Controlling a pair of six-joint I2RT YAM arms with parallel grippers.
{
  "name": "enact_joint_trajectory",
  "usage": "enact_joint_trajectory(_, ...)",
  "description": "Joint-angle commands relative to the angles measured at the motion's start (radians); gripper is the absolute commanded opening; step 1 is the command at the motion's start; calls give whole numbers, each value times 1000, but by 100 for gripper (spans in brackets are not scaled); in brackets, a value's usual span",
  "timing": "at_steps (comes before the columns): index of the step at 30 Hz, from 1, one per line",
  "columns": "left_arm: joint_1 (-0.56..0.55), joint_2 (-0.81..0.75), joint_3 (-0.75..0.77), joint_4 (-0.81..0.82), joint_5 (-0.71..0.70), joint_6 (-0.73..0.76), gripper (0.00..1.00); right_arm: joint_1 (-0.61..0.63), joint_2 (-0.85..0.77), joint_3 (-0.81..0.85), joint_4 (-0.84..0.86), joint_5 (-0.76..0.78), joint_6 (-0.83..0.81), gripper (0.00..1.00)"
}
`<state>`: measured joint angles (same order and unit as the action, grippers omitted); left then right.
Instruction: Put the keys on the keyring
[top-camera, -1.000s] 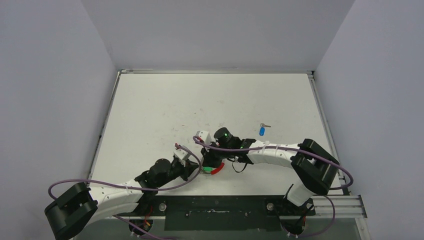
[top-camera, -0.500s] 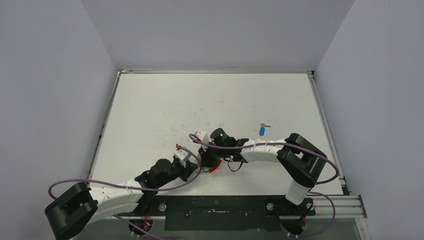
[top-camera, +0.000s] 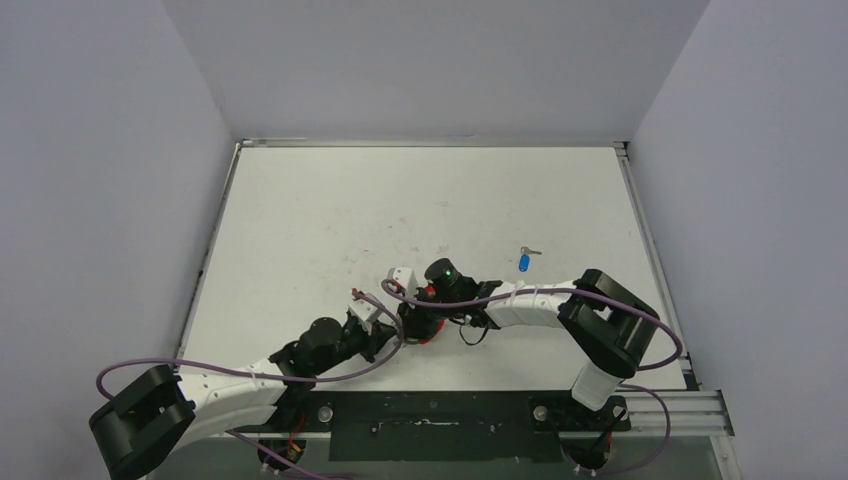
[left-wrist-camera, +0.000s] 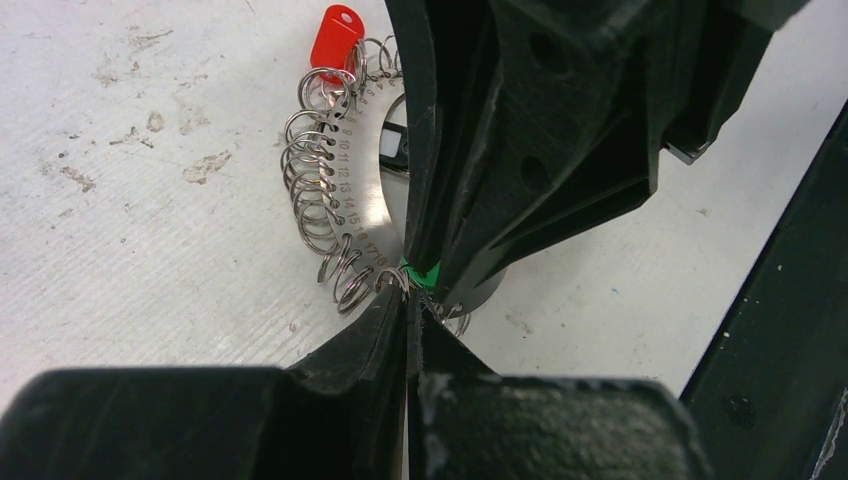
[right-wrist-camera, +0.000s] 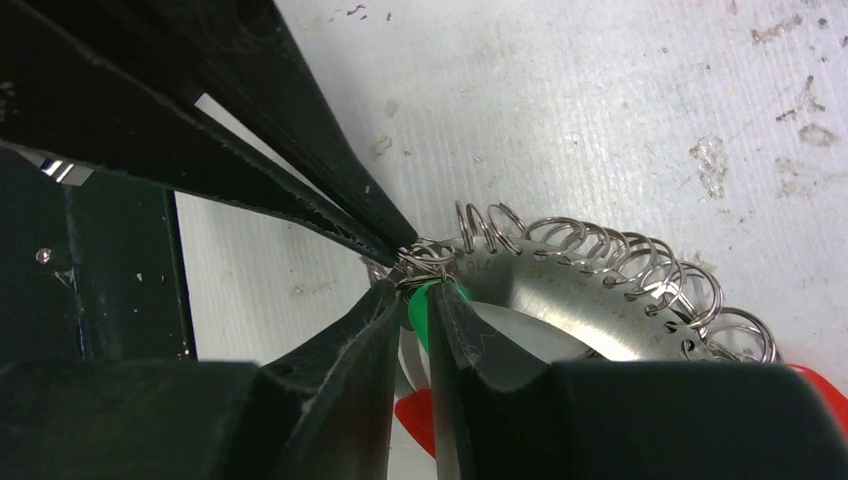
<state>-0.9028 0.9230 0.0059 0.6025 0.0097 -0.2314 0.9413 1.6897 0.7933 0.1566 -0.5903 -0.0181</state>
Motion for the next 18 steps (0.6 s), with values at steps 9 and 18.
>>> enact_joint_trajectory(9, -4, -48, -44, 103, 12, 17, 0, -33, -117, -89, 107, -60, -68, 22)
enact_joint_trajectory(18, -4, -60, -44, 95, -2, 23, 0, -82, -357, -181, 113, 42, -65, 44)
